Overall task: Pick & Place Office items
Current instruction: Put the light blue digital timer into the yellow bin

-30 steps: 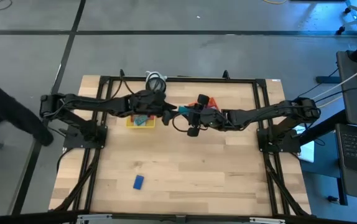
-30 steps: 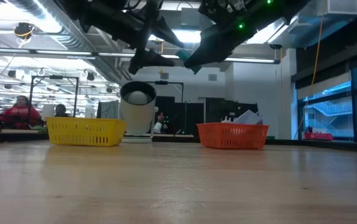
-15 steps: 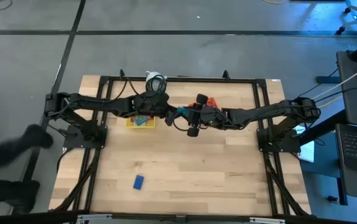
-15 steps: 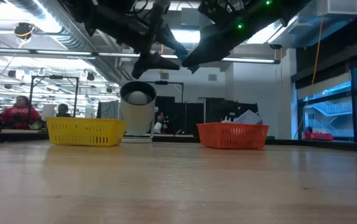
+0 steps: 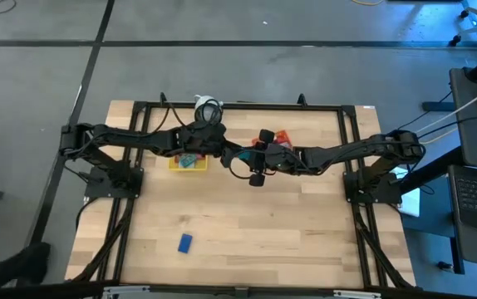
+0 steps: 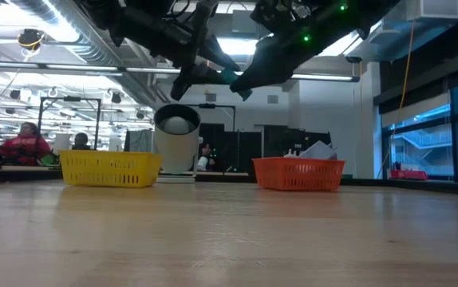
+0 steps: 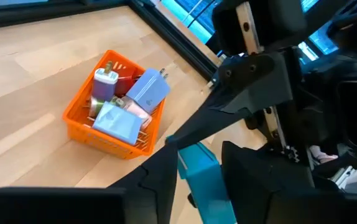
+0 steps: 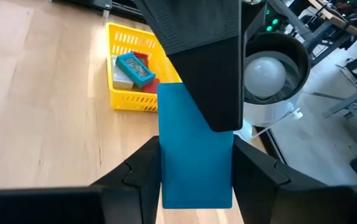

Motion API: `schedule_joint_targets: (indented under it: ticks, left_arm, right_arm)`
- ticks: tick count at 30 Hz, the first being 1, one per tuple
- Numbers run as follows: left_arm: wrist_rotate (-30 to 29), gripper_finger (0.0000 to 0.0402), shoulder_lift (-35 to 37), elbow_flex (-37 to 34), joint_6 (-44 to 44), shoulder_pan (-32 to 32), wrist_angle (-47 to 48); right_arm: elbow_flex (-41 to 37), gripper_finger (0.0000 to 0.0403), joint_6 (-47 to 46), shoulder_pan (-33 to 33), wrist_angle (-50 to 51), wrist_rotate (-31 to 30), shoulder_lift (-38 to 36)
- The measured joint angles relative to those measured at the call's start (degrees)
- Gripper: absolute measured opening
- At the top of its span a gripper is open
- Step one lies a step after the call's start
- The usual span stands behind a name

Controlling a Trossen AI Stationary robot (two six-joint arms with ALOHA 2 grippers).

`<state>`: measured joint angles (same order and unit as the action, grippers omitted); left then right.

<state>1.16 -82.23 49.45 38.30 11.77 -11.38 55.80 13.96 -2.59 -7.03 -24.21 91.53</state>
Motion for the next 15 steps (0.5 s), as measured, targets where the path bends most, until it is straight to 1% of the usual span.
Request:
schedule_joint_targets:
  ticks: [5, 8, 11, 15]
  left_arm:
    - [0.3, 0.0087, 0.0, 0.0, -0.7, 0.1, 0.3]
    - [0.3, 0.0075, 0.2, 0.0, -0.7, 0.1, 0.3]
    - [0.5, 0.0075, 0.2, 0.0, -0.8, 0.1, 0.2]
    - [1.0, 0.0086, 0.1, 0.0, -0.5, 0.1, 0.0]
  right_arm:
    - [0.4, 0.0153, 0.3, 0.0, 0.2, -0.2, 0.0]
    - [1.2, 0.0153, 1.4, 0.0, 1.2, -0.7, 0.1]
    - [1.4, 0.0153, 1.9, 0.0, 1.2, -1.4, 0.1]
    - [1.5, 0.0153, 1.9, 0.0, 1.6, -1.7, 0.1]
